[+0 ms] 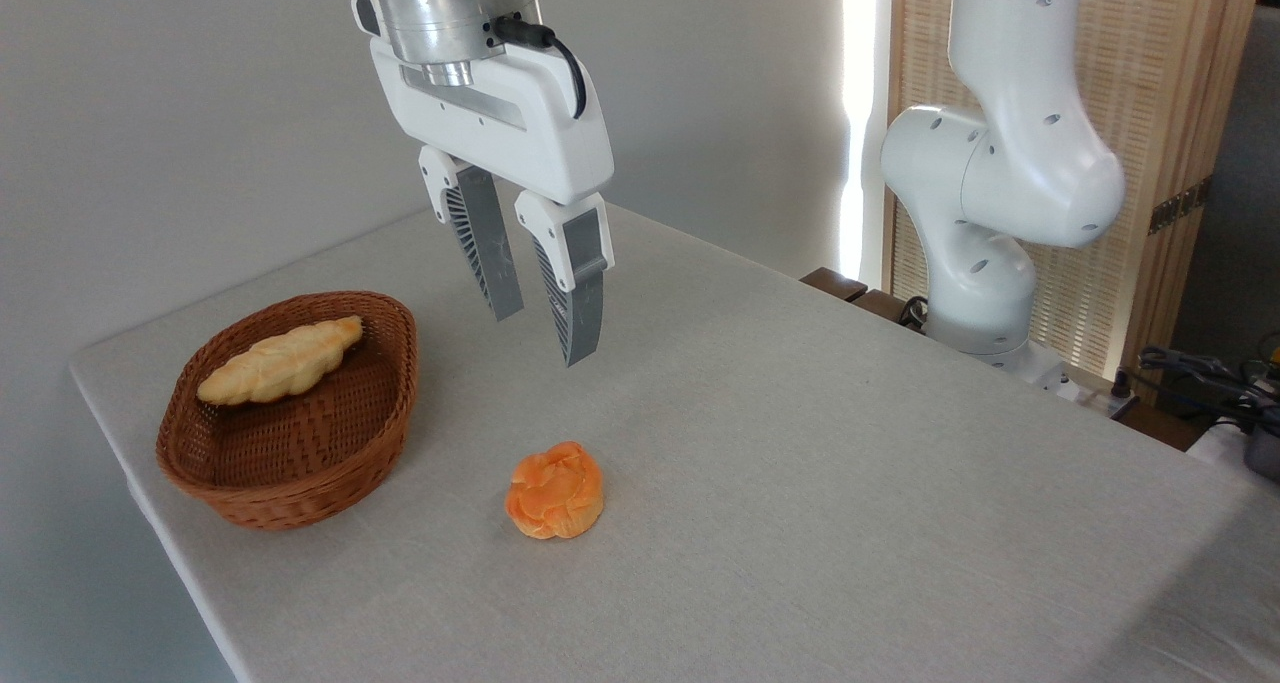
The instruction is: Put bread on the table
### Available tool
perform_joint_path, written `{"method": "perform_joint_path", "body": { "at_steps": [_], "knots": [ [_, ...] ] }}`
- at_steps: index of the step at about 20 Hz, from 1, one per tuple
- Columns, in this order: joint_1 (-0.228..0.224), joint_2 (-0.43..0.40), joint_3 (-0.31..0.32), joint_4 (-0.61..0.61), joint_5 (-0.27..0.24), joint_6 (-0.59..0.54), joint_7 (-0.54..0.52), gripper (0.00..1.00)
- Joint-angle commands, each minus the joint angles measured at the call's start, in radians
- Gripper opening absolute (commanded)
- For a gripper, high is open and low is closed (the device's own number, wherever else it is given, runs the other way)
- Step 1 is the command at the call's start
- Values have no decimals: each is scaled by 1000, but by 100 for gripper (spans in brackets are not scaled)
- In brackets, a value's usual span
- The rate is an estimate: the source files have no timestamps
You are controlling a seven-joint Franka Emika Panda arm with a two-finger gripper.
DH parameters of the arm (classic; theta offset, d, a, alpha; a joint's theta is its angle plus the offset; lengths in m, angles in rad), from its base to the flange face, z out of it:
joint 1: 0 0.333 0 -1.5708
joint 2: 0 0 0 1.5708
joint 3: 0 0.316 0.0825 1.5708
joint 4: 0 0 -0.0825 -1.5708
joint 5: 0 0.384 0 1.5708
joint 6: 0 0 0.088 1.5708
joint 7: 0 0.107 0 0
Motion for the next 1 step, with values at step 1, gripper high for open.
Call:
{"method": "perform_joint_path", "body": {
  "at_steps": [1],
  "knots": [
    [-5, 6, 2, 19, 12, -27, 10, 100]
  ]
}}
